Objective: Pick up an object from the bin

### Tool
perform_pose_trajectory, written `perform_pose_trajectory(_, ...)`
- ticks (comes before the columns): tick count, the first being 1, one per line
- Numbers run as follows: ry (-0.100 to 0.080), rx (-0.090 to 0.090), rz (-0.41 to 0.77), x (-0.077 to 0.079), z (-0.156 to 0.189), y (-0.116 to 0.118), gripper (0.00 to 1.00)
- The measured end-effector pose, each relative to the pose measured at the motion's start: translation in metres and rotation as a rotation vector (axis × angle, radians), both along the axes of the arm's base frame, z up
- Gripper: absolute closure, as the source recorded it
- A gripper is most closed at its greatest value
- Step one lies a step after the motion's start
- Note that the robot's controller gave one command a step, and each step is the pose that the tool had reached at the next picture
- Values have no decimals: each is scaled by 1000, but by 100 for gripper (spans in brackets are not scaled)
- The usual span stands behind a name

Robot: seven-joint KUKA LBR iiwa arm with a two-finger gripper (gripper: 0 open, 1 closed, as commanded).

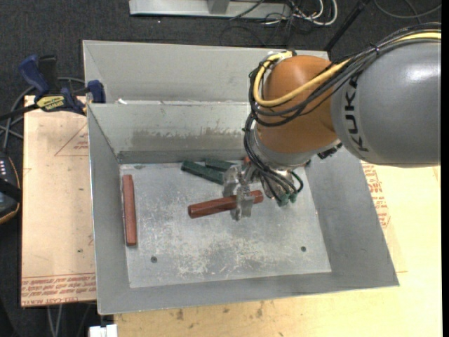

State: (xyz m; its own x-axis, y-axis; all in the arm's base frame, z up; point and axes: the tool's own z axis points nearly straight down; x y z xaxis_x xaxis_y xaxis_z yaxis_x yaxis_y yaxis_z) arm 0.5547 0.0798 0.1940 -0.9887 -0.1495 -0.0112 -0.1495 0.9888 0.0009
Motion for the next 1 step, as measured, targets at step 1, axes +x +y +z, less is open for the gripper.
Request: perform_pose_trajectory(1, 2, -4, 381, 13, 55, 6, 100)
